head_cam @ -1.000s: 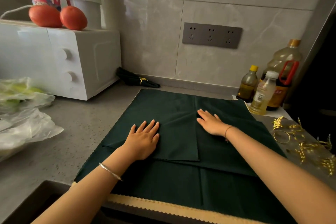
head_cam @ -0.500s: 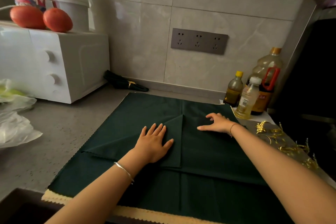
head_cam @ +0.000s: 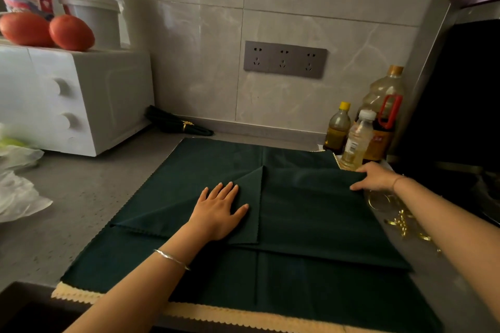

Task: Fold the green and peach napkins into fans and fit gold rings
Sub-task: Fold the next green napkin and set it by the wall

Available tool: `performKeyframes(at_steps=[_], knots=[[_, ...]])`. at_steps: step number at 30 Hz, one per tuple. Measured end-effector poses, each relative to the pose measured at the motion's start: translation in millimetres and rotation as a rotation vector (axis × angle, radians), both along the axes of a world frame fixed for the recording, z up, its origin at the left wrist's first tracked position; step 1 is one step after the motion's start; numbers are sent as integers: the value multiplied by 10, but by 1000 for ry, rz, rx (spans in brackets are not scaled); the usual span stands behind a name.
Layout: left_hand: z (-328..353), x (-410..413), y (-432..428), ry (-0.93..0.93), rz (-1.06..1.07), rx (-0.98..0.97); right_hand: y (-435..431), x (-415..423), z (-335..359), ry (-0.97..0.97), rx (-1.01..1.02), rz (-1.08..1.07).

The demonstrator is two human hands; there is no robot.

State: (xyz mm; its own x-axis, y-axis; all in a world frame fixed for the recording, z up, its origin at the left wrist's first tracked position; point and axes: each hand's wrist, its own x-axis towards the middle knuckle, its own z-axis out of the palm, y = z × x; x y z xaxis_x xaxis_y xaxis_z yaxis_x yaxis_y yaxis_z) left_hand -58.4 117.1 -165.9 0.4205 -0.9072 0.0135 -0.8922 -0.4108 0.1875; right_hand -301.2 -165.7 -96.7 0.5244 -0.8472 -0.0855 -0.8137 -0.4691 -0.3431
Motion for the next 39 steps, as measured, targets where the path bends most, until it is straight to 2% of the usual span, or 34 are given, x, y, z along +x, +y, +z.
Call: performKeyframes(at_steps=[3,5,6,11,14,18,24,39], knots=[[-2,-1,1,2,-1,-4,172,-141,6,-363,11,31],[-2,-1,3,9,-5,-8,420,-111,40,-564,-106,42],[-3,-3,6,13,-6,-9,577,-83,44,-598,-187,76],[2,-2,3,20,-8,-9,1425,95,-192,-352,-525,478],[20,4,6,26,-15,4,1798,223,-419,-288,-684,614],[65,-13,17,16,-45,39,2019,254,-589,-323,-612,646],[82,-186,14,33,-137,55,2066,170,-686,-417,-371,604],[55,-297,21,54,-167,21,2136,224,-657,-318,-352,605]])
